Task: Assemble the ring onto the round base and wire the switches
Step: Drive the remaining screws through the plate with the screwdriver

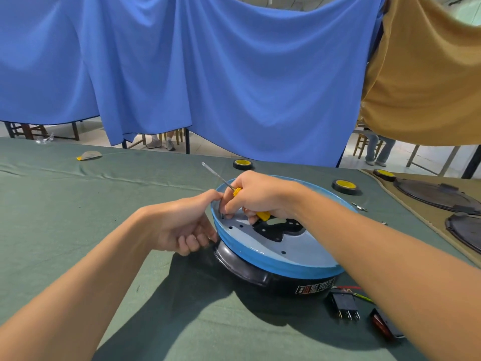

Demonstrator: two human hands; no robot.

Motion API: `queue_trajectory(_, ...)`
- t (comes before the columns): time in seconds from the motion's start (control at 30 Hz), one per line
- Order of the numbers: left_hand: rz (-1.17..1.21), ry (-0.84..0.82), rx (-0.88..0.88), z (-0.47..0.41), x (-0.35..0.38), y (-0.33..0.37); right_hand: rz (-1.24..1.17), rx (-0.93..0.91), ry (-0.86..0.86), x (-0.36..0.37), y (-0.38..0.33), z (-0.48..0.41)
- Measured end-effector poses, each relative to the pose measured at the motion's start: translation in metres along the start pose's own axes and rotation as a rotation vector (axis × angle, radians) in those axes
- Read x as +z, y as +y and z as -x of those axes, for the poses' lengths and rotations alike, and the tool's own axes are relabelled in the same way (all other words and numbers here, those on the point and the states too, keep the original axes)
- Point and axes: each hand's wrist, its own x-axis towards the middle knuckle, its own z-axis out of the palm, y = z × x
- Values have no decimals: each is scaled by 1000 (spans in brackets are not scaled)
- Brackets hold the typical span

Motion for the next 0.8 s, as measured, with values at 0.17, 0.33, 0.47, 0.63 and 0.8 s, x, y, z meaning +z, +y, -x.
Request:
queue_trajectory(0.17,-56,44,36,4,-2,-1,12,-3,-26,-2,-2,5)
queue_trajectory(0.33,-152,153,89,4,2,-1,8,-14,-21,-2,-1,7)
queue_trajectory(0.47,-243,308,163,-2,9,-6,17,-11,-16,0,1,7)
queue_trajectory(0.63,-215,608,453,-16,20,-31,64,-30,-2,4,5,5)
queue_trajectory(0.8,-90,746,632,-23,27,-43,147,-105,4,7,4,6)
